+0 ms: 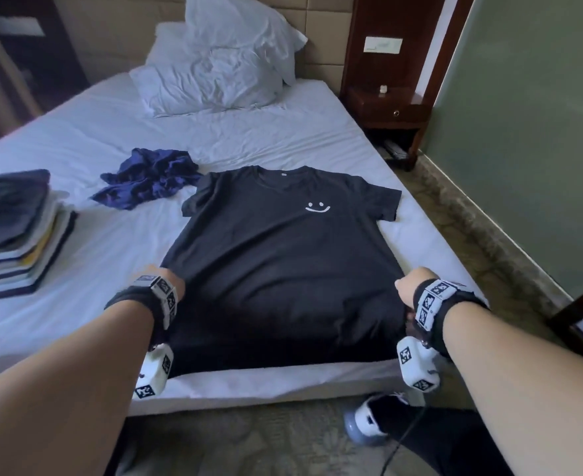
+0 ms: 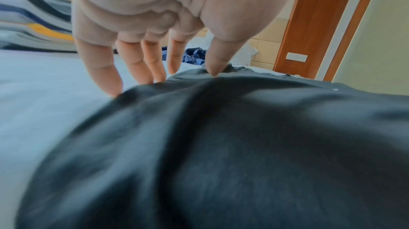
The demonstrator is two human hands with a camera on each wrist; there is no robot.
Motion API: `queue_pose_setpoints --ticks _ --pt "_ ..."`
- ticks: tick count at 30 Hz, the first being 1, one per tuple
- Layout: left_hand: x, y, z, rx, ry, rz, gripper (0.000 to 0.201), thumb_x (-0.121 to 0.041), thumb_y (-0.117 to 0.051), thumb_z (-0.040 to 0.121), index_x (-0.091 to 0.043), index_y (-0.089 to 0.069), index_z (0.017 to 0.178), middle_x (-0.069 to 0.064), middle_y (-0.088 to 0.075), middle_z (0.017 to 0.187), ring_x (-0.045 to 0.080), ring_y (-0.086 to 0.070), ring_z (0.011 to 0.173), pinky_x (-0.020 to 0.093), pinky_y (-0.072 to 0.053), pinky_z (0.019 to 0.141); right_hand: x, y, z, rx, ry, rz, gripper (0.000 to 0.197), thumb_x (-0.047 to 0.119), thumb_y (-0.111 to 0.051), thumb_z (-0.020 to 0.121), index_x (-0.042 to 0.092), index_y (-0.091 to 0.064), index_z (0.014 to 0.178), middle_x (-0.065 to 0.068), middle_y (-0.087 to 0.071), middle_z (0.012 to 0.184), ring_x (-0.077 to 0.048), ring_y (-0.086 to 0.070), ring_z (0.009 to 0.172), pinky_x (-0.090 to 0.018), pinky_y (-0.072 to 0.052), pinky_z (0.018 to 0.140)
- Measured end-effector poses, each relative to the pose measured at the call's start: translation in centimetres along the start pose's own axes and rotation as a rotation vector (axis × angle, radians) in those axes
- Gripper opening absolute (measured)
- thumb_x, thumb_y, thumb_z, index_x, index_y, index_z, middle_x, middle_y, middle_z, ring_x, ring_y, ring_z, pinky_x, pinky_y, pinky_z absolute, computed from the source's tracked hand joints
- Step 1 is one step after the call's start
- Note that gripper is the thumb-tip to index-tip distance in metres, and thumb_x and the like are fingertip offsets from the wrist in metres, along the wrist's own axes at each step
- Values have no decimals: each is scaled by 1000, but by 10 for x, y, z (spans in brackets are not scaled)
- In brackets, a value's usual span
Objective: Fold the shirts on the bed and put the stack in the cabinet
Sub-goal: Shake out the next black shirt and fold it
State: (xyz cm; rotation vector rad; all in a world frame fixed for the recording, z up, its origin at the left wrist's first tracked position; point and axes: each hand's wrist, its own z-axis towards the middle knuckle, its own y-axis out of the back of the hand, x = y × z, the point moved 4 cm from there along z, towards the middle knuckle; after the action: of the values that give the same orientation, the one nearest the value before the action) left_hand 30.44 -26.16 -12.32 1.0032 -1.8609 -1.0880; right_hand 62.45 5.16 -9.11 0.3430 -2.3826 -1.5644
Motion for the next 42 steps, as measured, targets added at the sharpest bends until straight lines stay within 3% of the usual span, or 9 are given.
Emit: queue_pose_setpoints --ticks 7,11,13,18,23,30,34,37,42 --pt "17 -24 -46 123 2 20 35 -18 -67 86 -18 -69 121 3 -67 110 24 -64 90 28 -55 83 -24 -1 -23 -59 -12 -191 37 10 -44 103 7 -57 137 -8 -55 142 -29 -54 130 -37 -46 106" --pt "28 -22 -46 160 -38 -200 31 -22 -69 92 -15 -72 122 3 -70 113 22 -69 109 21 -53 87 -33 5 -22 -67 -94 -69 24 12 -50 98 5 -60 118 -11 -59 115 -31 -57 111 -34 -46 83" --pt "34 -24 -39 270 -6 -372 39 -21 -71 92 0 -67 126 13 -70 105 29 -68 97 33 -56 86 -26 10 -17 -100 -47 -78 15 14 -55 95 4 -56 106 -15 -61 111 -32 -59 101 -31 -42 73" --pt "48 -9 -9 264 151 -879 26 -24 -70 96 0 -61 96 15 -61 82 26 -52 57 23 -41 44 23 19 3 -121 77 -29 11 16 -54 93 8 -60 88 -9 -63 85 -26 -57 71 -28 -39 57" --pt "37 9 53 189 218 -1410 27 -20 -58 104 -7 -45 85 12 -50 75 23 -40 59 29 -32 59 99 15 35 -71 212 51 12 20 -57 87 13 -62 79 -6 -63 80 -28 -61 74 -30 -49 67" --pt "16 56 159 158 193 -1672 20 -14 -59 103 -12 -52 84 24 -63 93 32 -63 79 41 -54 77 244 17 95 -3 367 122 33 10 -50 85 15 -35 57 2 -39 58 -24 -42 66 -30 -36 77" --pt "-1 80 211 196 203 -1597 14 -18 -60 103 -8 -57 94 9 -65 61 21 -63 57 33 -55 55 314 19 119 34 453 209 17 14 -56 80 15 -55 63 -13 -54 71 -40 -44 71 -33 -48 72" --pt "-10 96 245 252 203 -1526 16 -10 -70 95 -6 -61 83 9 -61 54 19 -62 40 27 -54 39 355 14 138 50 552 289 25 20 -58 88 14 -70 109 -6 -71 113 -31 -65 105 -40 -54 95" --pt "-32 116 277 398 -12 -1298 22 -26 -83 85 -10 -68 90 13 -71 86 27 -70 71 33 -59 61 417 4 152 96 628 298 37 19 -56 95 24 -62 131 5 -64 129 -18 -61 117 -34 -48 103"
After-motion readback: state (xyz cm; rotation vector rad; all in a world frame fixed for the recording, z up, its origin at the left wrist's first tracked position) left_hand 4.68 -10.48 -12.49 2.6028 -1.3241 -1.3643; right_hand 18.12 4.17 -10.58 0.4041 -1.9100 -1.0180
